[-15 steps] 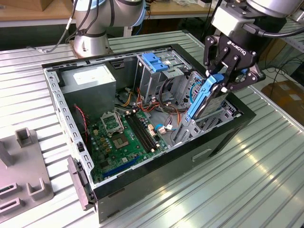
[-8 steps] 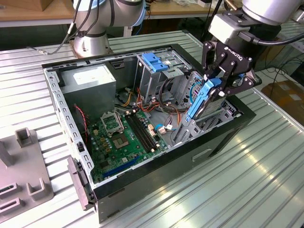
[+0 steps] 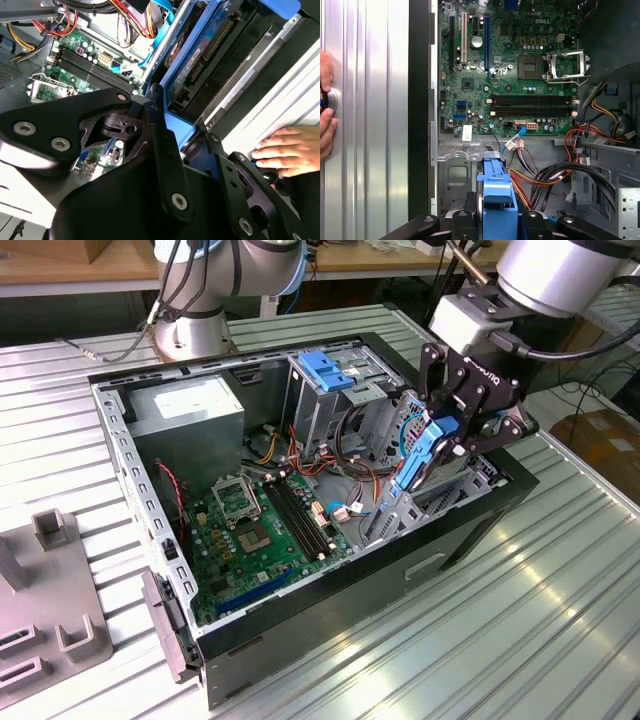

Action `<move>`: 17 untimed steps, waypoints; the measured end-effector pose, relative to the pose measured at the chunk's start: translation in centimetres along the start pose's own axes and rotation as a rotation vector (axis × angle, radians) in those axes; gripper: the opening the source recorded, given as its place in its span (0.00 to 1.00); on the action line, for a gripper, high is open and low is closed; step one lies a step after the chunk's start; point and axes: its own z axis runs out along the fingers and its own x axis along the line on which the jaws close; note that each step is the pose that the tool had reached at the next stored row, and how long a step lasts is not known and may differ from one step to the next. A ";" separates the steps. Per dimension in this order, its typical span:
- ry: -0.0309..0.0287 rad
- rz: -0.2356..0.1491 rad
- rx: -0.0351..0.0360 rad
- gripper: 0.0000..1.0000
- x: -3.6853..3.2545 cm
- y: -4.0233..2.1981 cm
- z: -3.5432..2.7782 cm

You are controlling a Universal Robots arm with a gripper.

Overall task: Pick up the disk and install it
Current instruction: 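Insert the disk into the insertion slot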

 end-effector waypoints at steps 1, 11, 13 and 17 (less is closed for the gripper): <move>-0.0001 0.000 -0.0020 0.37 0.01 -0.02 0.25; 0.0002 0.001 -0.0193 0.37 0.08 -0.15 2.28; 0.0001 0.001 -0.0193 0.37 0.08 -0.15 2.28; -0.0009 0.001 -0.0193 0.38 0.08 -0.15 2.34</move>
